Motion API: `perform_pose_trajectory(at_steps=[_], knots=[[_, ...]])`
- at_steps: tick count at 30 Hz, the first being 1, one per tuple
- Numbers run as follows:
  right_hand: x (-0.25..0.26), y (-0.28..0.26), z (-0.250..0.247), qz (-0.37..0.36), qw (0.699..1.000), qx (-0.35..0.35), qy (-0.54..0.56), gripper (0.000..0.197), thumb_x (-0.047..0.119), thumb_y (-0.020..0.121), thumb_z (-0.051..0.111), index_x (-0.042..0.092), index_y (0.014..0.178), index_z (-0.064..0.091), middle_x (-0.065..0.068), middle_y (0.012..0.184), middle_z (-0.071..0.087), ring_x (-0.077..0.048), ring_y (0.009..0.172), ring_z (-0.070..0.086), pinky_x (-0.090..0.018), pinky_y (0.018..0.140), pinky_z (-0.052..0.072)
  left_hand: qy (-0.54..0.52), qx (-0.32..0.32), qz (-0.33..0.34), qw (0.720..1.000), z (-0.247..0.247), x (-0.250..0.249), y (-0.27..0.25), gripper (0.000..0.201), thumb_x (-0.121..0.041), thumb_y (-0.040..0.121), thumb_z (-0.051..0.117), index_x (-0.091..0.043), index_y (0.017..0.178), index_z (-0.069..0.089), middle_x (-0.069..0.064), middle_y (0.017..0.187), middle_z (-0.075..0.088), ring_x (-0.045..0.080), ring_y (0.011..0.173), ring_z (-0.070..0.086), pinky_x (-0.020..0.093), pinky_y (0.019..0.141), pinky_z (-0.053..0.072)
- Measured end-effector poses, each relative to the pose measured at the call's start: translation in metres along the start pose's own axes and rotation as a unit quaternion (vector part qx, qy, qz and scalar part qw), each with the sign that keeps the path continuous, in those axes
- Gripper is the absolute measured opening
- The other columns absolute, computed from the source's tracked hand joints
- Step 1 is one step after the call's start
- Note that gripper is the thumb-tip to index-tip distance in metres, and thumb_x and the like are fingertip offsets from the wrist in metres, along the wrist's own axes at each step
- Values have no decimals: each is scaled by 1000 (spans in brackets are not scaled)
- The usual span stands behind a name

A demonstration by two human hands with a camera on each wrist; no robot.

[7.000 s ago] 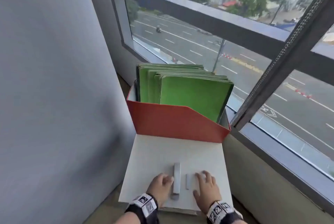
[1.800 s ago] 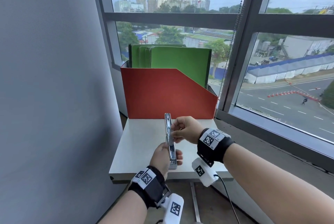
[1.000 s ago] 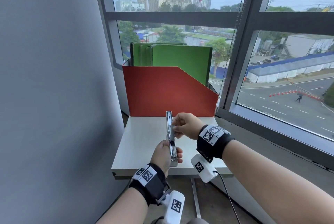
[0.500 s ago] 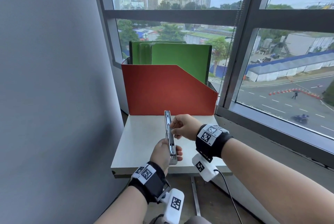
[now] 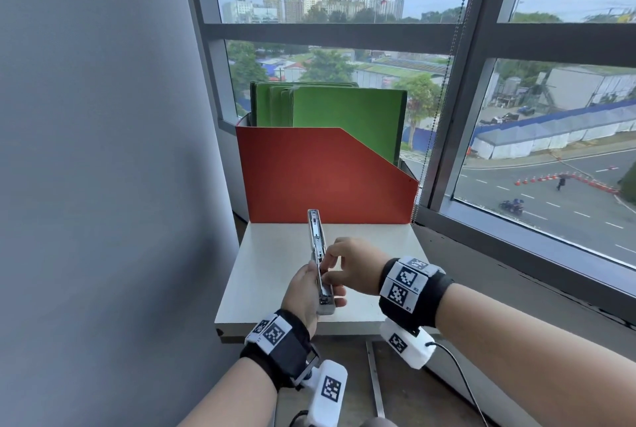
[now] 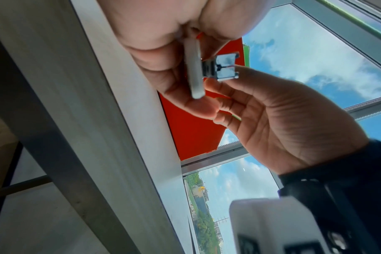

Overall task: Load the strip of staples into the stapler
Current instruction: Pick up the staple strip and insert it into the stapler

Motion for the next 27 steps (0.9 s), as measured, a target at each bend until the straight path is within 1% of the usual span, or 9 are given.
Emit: perform_pose_trajectory(at_steps=[3, 5, 8, 12, 15, 17, 20, 24, 27], knots=[[-11, 11, -25, 15, 997, -43, 69, 16, 26, 85, 65, 17, 96, 71, 1, 97, 69, -9, 75, 57, -32, 76, 52, -19, 10, -1, 1000, 3, 0, -1, 38, -35, 102, 34, -5, 104, 57, 13, 71, 59, 22, 55, 59, 31, 47, 54], [-28, 18, -31, 56, 990, -75, 107, 21, 28, 88, 60, 17, 103, 68, -2, 96, 70, -17, 78, 64, -38, 78, 57, -6, 13, -7, 1000, 6, 1, -3, 35, -34, 101, 38, -4, 98, 55, 12, 72, 58, 20, 54, 59, 30, 46, 55], [-49, 27, -11, 132, 978, -38, 155, 31, 28, 94, 49, 13, 120, 58, -10, 105, 68, -24, 84, 67, -40, 78, 59, 1, 40, -13, 999, 13, 5, -8, 35, -30, 102, 38, -1, 101, 57, 11, 70, 56, 18, 49, 56, 30, 46, 55], [-66, 39, 7, 201, 928, -71, 306, 49, 30, 95, 48, 4, 135, 39, -20, 115, 61, -26, 82, 63, -41, 76, 58, -10, 68, -20, 997, 22, 8, -15, 30, -19, 102, 36, 2, 105, 58, 14, 73, 59, 22, 53, 60, 34, 49, 57], [-72, 43, 14, 210, 897, -80, 380, 58, 20, 92, 54, -1, 141, 30, -23, 114, 58, -33, 88, 65, -45, 80, 58, -4, 85, -26, 996, 23, 8, -16, 33, -23, 102, 37, 2, 106, 58, 17, 77, 64, 26, 56, 64, 37, 50, 58], [-72, 44, 11, 202, 901, -80, 374, 59, 13, 90, 59, -2, 140, 31, -24, 112, 61, -33, 88, 66, -41, 77, 60, 11, 96, -35, 995, 21, 9, -15, 36, -29, 101, 39, 2, 109, 57, 17, 79, 69, 27, 60, 67, 40, 55, 60], [-71, 43, 2, 177, 918, -86, 343, 61, 8, 89, 59, -3, 141, 29, -25, 105, 64, -25, 79, 63, -19, 53, 56, 27, 101, -48, 993, 19, 10, -13, 33, -30, 100, 44, 0, 109, 55, 18, 82, 71, 30, 66, 69, 44, 60, 61], [-67, 39, -12, 119, 937, -118, 306, 57, 0, 84, 61, 8, 136, 39, -15, 97, 62, -19, 70, 64, -24, 55, 59, 28, 94, -58, 993, 21, 10, -13, 28, -25, 101, 43, 0, 103, 55, 20, 85, 66, 29, 62, 70, 40, 52, 61], [-59, 33, -25, 76, 952, -156, 253, 38, -1, 80, 65, 14, 112, 53, -15, 100, 62, -25, 76, 66, -40, 70, 61, 21, 87, -60, 994, 23, 8, -11, 31, -26, 101, 41, 2, 107, 54, 21, 88, 64, 26, 60, 70, 37, 47, 59]])
Point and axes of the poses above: each hand's wrist, its own y-axis towards the middle knuckle, its own z-axis out of the palm, x = y × z, the point moved 6 cm from there along y, towards the middle knuckle
